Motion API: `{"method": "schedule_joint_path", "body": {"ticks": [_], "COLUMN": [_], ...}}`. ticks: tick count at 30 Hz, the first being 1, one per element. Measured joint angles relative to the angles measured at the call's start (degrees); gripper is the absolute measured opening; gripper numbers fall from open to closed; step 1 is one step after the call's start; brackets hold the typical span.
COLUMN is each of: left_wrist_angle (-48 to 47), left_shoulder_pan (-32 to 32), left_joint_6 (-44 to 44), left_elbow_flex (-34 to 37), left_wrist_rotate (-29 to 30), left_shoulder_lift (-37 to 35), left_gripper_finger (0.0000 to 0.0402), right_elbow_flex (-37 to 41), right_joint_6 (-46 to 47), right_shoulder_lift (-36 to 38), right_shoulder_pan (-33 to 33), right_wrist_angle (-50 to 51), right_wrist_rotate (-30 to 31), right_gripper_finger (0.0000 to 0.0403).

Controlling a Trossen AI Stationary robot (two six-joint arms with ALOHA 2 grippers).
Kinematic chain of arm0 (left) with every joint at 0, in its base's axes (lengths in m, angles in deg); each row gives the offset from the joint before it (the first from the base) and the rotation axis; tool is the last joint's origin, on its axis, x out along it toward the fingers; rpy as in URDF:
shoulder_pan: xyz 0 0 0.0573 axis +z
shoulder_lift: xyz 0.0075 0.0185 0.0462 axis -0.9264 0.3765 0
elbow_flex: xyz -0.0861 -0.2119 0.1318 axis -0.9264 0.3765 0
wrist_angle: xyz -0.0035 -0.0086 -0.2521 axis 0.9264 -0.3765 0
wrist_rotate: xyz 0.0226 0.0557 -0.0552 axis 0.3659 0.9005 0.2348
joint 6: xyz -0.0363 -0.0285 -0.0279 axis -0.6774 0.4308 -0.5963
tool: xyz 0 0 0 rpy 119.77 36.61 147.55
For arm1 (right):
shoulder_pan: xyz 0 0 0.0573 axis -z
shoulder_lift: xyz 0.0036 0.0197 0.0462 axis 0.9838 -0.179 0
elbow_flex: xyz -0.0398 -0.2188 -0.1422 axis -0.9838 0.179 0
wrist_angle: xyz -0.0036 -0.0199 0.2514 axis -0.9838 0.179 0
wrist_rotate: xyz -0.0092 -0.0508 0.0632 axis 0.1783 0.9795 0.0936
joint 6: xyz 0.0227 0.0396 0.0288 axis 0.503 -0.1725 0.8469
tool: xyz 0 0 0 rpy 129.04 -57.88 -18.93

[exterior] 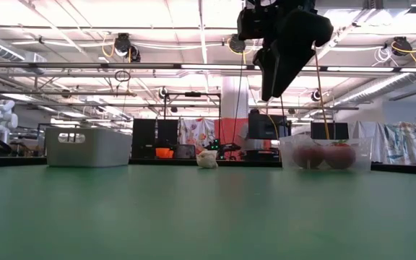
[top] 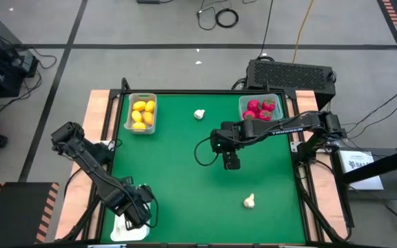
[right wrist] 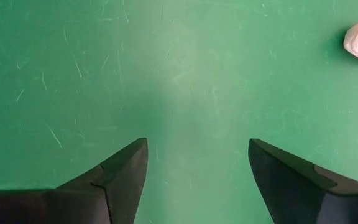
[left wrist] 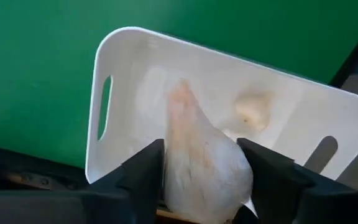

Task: Sort produce into baskets
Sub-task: Put the garlic into the white bin

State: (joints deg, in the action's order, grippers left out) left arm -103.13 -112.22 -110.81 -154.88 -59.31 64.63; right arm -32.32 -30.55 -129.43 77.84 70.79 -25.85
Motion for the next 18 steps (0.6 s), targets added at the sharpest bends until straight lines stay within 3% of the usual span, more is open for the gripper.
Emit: {"method": "schedule_joint_path", "body": {"ticks": [8, 14, 18], "left_wrist_angle": [0.03, 0.26, 0.28], "left_shoulder_pan": [0.8, 5.79, 10.28], "left_joint_6": [-0.18, -1.44, 3.35], "left_elbow_flex": [0.0, -1.77, -3.93], "left_wrist_rotate": [0.1, -0.27, 2.25], "left_shoulder_lift": [0.04, 0.06, 0.04], "left_gripper_finger": [0.0282, 0.0283, 0.0275], "right_elbow_flex": [0.0, 0.0, 0.0], "right_joint_6": [0.0, -0.25, -0.55], "right_shoulder_lift": [0.0, 0.0, 0.0], "right_shoulder_pan": [-0.02, -0.01, -0.01], "right_wrist_angle": [0.06, 0.06, 0.19], "right_wrist_rotate": [0.0, 0.0, 0.02], "right_gripper_finger": [0.027, 0.027, 0.027]}}
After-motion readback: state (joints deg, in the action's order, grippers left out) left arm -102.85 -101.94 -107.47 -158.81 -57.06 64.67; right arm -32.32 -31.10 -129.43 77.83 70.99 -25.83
